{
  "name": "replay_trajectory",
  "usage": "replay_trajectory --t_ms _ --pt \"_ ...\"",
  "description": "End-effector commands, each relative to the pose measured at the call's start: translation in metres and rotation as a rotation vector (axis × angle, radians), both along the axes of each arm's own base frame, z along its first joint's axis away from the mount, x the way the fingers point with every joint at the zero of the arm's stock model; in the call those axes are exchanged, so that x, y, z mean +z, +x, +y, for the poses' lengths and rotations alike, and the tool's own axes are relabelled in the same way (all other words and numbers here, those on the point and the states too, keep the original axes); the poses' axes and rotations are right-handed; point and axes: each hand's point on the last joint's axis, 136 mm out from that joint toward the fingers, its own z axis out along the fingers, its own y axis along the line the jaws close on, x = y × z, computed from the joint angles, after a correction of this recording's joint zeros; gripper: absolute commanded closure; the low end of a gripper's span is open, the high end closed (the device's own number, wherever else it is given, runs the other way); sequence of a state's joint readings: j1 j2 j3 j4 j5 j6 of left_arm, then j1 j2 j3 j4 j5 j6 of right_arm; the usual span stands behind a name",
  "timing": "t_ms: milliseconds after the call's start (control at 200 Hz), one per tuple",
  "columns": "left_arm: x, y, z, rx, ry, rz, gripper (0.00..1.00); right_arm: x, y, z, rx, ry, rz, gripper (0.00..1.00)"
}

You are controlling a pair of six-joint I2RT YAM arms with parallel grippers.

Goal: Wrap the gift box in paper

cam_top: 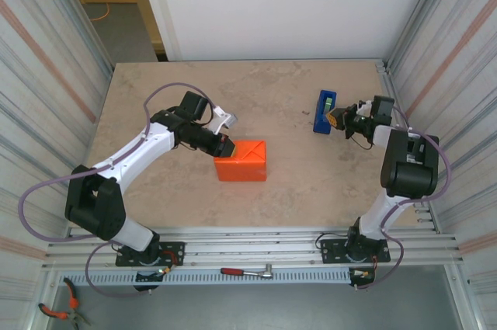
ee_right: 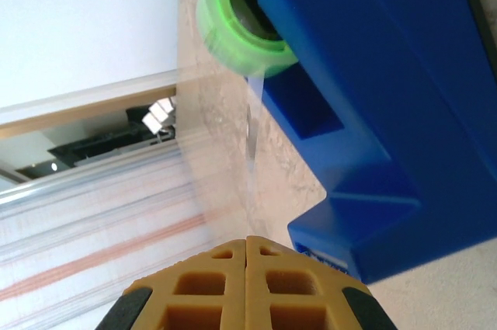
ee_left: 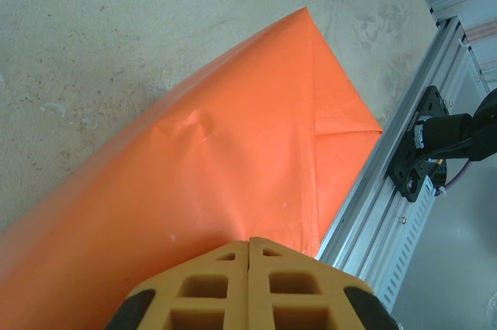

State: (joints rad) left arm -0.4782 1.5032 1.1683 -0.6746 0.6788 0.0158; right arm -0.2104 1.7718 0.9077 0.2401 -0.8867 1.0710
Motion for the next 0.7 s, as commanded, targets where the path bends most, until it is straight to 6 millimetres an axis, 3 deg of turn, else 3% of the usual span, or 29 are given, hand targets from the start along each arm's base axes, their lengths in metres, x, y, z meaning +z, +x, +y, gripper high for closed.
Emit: replay_trajectory --t_ms 0,225,696 --pt "-0.036 -0.022 0.007 -0.03 0.104 0.094 1.0 0.021 -0.011 0.01 0.026 0.038 -0.038 1.0" --pt "-0.036 -0.022 0.006 -0.033 0.105 0.093 1.0 0.024 -0.023 0.012 0.022 0.039 -0.039 1.0" --pt "-0.037 -0.023 0.006 -0.034 0.106 0.094 1.0 -0.013 -0.046 0.014 0.002 0.034 0.032 1.0"
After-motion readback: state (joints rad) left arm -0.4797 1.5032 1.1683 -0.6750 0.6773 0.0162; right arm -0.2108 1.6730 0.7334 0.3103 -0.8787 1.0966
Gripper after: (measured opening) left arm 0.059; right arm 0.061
